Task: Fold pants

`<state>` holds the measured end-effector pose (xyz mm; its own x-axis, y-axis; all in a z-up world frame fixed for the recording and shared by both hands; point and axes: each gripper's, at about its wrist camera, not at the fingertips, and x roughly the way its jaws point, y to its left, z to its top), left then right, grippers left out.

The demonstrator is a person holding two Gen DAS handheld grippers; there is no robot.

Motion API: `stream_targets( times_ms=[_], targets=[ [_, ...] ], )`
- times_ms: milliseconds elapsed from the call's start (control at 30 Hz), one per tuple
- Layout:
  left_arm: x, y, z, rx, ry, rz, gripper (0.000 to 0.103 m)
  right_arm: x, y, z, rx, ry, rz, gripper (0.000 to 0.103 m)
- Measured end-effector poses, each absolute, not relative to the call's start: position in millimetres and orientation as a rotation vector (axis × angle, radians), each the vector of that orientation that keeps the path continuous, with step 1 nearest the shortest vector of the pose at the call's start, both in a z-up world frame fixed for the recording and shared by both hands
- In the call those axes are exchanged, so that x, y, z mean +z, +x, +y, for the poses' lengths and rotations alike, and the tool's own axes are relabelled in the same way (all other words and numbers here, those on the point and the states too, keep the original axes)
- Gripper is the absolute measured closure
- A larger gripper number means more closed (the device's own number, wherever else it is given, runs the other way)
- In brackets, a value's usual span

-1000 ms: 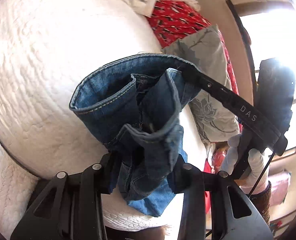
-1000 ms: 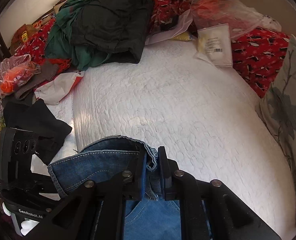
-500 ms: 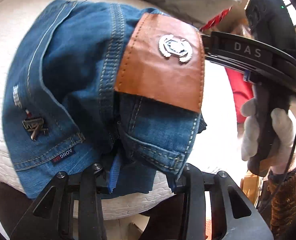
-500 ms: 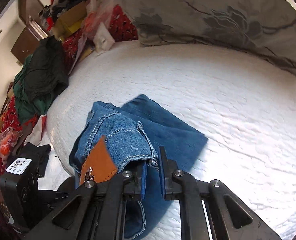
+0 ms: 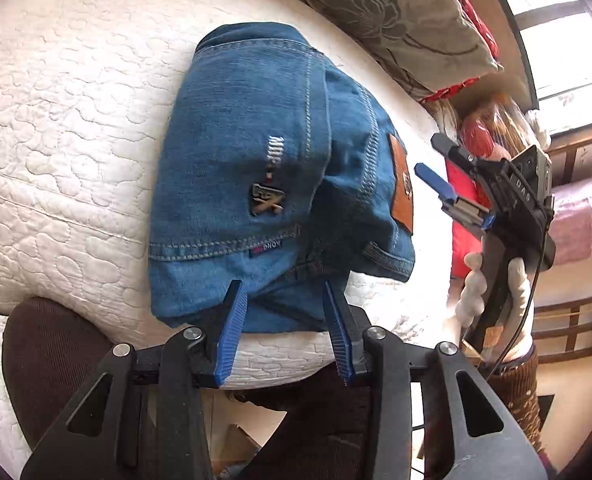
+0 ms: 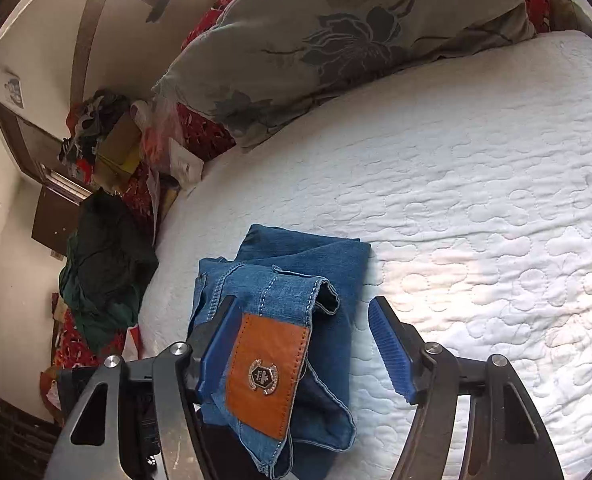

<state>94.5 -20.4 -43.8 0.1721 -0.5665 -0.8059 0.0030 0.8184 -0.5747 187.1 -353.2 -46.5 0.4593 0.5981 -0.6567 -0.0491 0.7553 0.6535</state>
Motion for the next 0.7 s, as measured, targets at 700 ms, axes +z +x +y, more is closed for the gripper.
stream_targets(
  times_ms=[700],
  targets=[
    [-105.0, 107.1, -34.0, -0.339, -0.824, 1.492, 0.066, -76.5, 199.2, -324.0, 0.472, 0.724, 1.081, 0.051]
  ],
)
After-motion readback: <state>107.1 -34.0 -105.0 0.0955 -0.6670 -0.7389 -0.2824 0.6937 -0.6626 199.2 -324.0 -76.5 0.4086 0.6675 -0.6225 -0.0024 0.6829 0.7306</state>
